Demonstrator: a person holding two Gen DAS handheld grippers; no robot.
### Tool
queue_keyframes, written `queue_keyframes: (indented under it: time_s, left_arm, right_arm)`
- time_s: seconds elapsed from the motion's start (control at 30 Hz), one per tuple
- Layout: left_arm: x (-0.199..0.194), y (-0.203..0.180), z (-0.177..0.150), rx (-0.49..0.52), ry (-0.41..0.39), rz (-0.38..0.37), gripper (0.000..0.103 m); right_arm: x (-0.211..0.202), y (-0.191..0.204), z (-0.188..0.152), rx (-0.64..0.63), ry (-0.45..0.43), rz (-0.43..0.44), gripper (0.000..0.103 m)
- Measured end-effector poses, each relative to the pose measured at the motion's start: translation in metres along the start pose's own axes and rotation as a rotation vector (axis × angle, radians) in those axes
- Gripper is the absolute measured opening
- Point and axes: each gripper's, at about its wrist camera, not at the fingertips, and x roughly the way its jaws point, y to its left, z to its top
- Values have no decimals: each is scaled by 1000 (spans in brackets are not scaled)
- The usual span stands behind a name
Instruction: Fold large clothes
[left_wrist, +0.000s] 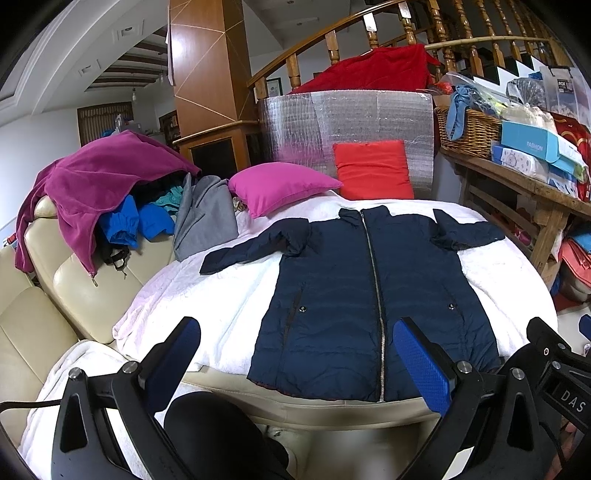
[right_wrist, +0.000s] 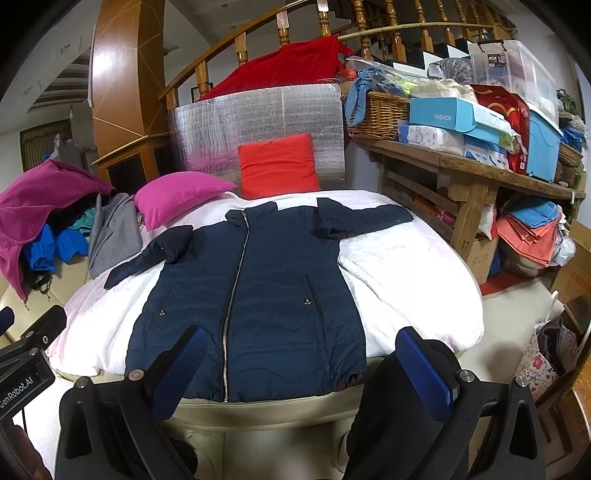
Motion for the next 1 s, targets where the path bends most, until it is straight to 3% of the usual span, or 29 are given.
queue_keyframes:
  time_s: [0.67,0.8,1.0]
  left_arm:
    - [26,0,7,-10,37,12,103]
    - [60,-4,17,-8,90,-3,103]
    - [181,-20,27,8,315,-47,103]
  right_arm:
    - [22,-8,7,13,29,-2,103]
    - [41,-19,22,36,13,-29,103]
    - [105,-52,62,92,27,-17,103]
